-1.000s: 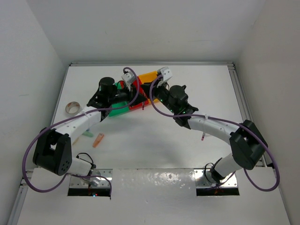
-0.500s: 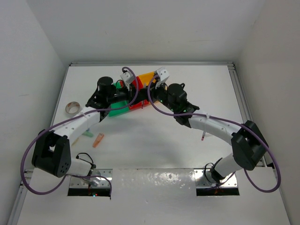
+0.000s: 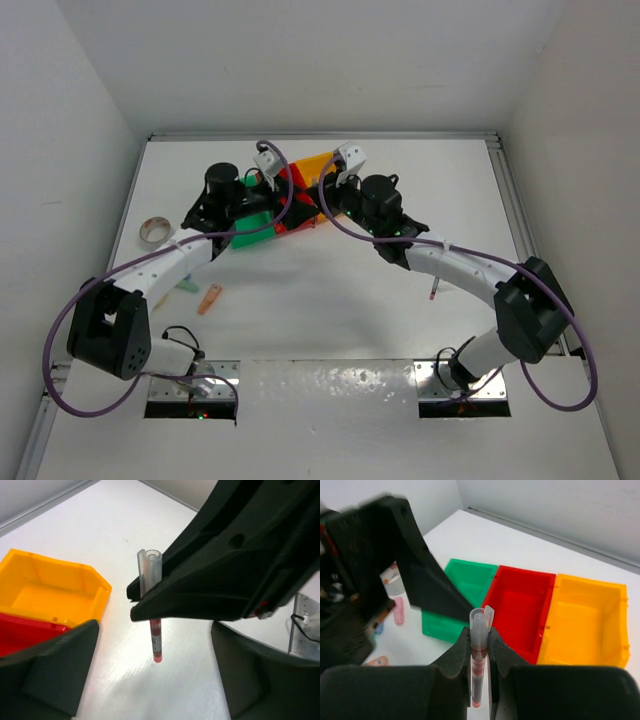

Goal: Sort the stationery into containers
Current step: Place the pen in the storage box.

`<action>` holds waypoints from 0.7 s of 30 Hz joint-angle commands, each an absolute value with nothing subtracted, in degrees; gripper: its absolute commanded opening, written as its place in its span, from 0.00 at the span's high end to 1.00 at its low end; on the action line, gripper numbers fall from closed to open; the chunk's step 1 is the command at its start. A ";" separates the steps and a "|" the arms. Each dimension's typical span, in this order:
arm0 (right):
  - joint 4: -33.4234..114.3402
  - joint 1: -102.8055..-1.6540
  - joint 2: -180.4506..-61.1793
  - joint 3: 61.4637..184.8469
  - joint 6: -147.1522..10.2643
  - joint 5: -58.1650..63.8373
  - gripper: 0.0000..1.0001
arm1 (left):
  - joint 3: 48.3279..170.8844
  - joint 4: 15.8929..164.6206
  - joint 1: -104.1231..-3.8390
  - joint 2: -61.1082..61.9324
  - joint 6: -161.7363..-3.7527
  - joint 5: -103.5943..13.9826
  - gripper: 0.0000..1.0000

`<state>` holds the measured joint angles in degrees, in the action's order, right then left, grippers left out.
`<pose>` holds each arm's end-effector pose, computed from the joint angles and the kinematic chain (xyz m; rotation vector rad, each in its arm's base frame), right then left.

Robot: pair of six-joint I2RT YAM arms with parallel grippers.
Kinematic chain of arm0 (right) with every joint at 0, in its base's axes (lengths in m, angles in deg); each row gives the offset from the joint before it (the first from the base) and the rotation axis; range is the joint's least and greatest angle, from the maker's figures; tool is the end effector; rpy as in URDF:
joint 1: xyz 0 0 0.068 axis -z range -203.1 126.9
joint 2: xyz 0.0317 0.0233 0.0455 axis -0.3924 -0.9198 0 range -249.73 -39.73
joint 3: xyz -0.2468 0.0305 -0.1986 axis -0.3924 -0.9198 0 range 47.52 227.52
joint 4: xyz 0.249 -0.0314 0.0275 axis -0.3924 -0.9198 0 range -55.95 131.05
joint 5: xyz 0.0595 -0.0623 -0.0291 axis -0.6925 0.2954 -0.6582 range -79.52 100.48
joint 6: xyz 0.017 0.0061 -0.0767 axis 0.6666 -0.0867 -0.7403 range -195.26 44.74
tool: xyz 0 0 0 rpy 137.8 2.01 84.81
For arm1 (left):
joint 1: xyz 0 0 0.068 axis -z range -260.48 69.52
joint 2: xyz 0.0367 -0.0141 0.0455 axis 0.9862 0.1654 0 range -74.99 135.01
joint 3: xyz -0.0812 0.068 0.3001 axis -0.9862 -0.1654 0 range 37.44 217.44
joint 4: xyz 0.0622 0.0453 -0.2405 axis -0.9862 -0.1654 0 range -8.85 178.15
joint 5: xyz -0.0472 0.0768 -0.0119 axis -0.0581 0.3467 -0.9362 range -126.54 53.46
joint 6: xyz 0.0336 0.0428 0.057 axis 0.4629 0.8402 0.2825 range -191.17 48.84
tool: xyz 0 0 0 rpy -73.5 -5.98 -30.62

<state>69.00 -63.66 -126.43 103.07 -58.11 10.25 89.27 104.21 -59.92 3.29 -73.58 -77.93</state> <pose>0.2855 0.2446 0.3453 -0.3447 1.6480 0.7711 0.2811 -0.1532 0.3441 0.8027 1.6072 -0.9186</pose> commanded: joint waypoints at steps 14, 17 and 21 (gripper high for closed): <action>50.11 -52.11 -155.89 138.89 -67.60 13.01 1.00 | 86.75 97.91 -64.48 -5.29 -67.21 -61.07 0.00; 46.69 -51.76 -160.57 144.98 -67.97 15.22 1.00 | 85.78 96.77 -65.71 -6.17 -67.21 -60.36 0.00; 43.78 -52.02 -166.81 148.50 -67.97 15.66 1.00 | 84.99 96.59 -66.77 -6.18 -67.21 -59.75 0.00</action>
